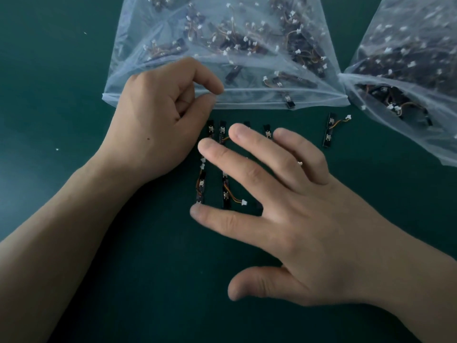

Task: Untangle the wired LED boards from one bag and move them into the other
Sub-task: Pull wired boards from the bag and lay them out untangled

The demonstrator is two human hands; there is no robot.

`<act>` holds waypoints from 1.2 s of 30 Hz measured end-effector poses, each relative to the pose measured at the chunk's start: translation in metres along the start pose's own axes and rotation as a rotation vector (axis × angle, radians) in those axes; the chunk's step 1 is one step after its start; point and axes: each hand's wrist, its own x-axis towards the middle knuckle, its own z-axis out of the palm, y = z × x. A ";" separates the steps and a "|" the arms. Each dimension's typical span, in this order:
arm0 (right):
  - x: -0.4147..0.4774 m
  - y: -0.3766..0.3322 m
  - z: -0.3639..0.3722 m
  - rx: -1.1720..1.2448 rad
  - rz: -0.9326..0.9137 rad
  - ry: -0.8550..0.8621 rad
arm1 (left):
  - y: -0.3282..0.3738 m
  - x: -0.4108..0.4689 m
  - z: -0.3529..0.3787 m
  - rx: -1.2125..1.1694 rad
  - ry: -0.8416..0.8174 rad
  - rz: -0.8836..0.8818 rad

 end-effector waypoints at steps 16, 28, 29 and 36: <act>-0.009 0.052 -0.017 0.179 0.173 0.254 | 0.007 0.000 -0.003 0.039 -0.009 -0.034; -0.009 0.047 -0.009 0.243 0.109 0.109 | 0.006 -0.001 -0.004 0.036 -0.027 -0.026; -0.010 0.047 -0.009 0.261 0.117 0.113 | 0.006 -0.001 -0.004 0.038 -0.028 -0.021; -0.011 0.050 -0.009 0.342 0.281 0.237 | 0.005 -0.003 -0.004 0.038 -0.073 -0.021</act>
